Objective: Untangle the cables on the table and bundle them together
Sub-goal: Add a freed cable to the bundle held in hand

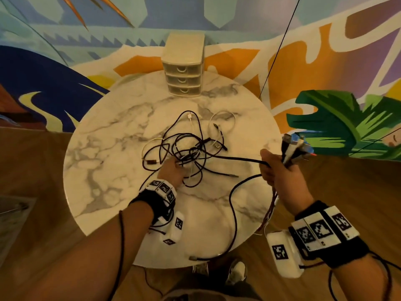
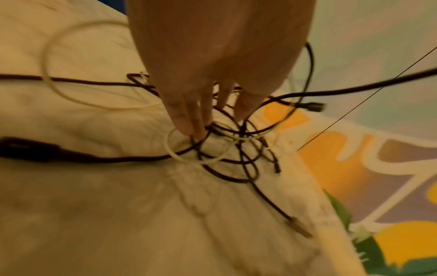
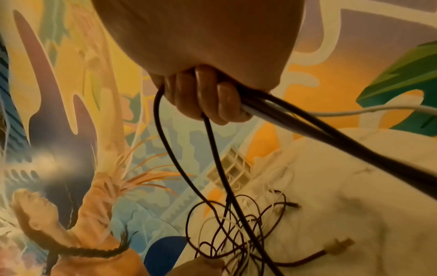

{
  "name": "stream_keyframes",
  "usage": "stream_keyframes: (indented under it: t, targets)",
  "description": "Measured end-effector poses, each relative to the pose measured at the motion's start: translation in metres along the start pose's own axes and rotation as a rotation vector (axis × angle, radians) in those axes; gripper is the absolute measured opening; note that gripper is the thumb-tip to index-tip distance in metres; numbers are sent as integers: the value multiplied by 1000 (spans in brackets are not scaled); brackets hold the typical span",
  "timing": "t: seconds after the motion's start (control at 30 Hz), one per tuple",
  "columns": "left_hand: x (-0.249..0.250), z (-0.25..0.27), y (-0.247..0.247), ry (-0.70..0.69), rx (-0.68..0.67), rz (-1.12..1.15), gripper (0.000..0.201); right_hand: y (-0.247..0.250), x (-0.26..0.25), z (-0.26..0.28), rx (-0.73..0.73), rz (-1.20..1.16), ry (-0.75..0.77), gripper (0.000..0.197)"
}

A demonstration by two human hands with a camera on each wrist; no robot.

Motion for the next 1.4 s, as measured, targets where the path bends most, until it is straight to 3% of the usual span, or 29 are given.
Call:
stream_keyframes:
  t: [0.07,0.17,0.23,0.4,0.47,0.5,0.6,0.7,0.77,0.87,0.97,1.1,1.2,1.3,1.4]
  targets:
    - [16,16,4,-160,59,-77,13,5,-4,2,9,-44,19,43]
    - [52,58,-14,-496,12,-211,36,-1,-10,5,-62,-21,29,44]
    - [67,71,-25,-570,5,-229,48,-8,-15,7,-113,1,29,46]
    - [74,47,-16,-431,213,-192,31,-9,-23,14,-179,14,44,52]
    - [69,32,-3,-389,248,-124,16,-6,-22,16,-189,15,47,46]
    - [65,24,3,-367,232,-108,4,-2,-22,16,-166,7,51,45]
    - [52,9,24,-295,176,-180,15,23,-14,9,47,33,47,45]
    - [65,15,39,-436,216,-357,23,50,-4,-5,247,327,89,41]
    - [87,31,38,-532,235,-577,27,47,-6,-9,285,451,136,36]
    - [112,55,16,-563,178,-822,30,1,-14,-8,123,563,228,39]
    - [122,70,0,-591,149,-881,27,-48,-10,-5,-143,771,154,45]
    - [97,66,-1,-523,46,-793,24,-51,-7,-13,-145,831,139,43]
    - [57,40,10,-351,-47,-572,19,-43,-9,-17,-139,738,130,38]
    - [40,14,40,-295,126,-357,17,-28,-3,-25,-35,557,52,36]
    - [53,15,62,-486,318,-237,18,-12,14,-33,-26,524,-65,39]
Point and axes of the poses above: each hand's wrist, its own z-axis away from the middle knuckle, its own y-axis out of the back of the hand, x = y × z, the point moved 4 cm from there along -z, towards the middle knuckle, and after that the axes turned 1 degree about y, right-handed, at the moved point
